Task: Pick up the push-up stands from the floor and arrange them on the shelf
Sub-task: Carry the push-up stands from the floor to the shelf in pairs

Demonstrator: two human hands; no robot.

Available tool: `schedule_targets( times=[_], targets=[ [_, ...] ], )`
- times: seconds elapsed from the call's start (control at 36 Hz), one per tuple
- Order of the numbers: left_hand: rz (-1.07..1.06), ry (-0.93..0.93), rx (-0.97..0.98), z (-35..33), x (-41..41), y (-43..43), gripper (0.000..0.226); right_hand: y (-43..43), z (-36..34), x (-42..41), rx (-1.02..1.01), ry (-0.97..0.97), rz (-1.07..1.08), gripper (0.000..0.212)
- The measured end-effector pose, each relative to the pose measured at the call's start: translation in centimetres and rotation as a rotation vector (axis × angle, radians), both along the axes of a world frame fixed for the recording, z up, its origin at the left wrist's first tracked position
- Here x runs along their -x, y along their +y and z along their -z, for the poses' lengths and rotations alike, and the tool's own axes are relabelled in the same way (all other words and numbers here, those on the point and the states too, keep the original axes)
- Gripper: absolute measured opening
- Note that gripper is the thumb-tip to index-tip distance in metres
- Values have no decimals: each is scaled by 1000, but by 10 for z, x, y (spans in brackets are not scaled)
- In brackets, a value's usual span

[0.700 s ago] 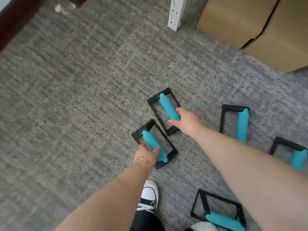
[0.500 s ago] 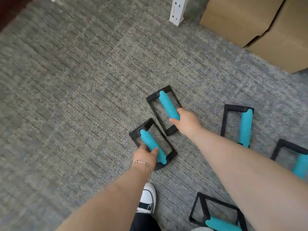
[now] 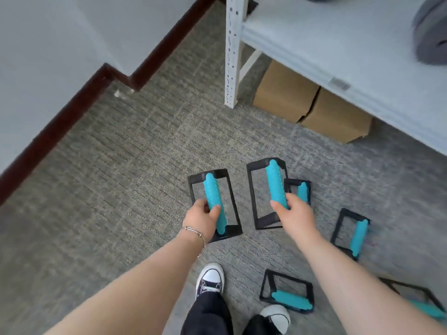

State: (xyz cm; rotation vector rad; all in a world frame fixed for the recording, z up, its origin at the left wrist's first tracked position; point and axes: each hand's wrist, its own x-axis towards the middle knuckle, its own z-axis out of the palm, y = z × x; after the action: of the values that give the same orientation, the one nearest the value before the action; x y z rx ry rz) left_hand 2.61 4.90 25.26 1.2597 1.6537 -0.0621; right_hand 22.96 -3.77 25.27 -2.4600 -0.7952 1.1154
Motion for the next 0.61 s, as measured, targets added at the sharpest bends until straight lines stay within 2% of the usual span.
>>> schedule_targets(
  times=[0.14,0.25,0.44,0.61],
  targets=[
    [194,-16,-170,-155,-40,15,35,-9,-162,-28,-82,-63,106,18],
    [264,-69,-286,-272,-76,19,38,-17,-282,-45,-208,-114,182,24],
    [242,-199,-470,-449,-130,11,42,-28,-459,-73,-502,-172,364,28],
    [196,-314,-609,-564,-159,7,47,-41,-573,-99,-693,-180,425,30]
  ],
)
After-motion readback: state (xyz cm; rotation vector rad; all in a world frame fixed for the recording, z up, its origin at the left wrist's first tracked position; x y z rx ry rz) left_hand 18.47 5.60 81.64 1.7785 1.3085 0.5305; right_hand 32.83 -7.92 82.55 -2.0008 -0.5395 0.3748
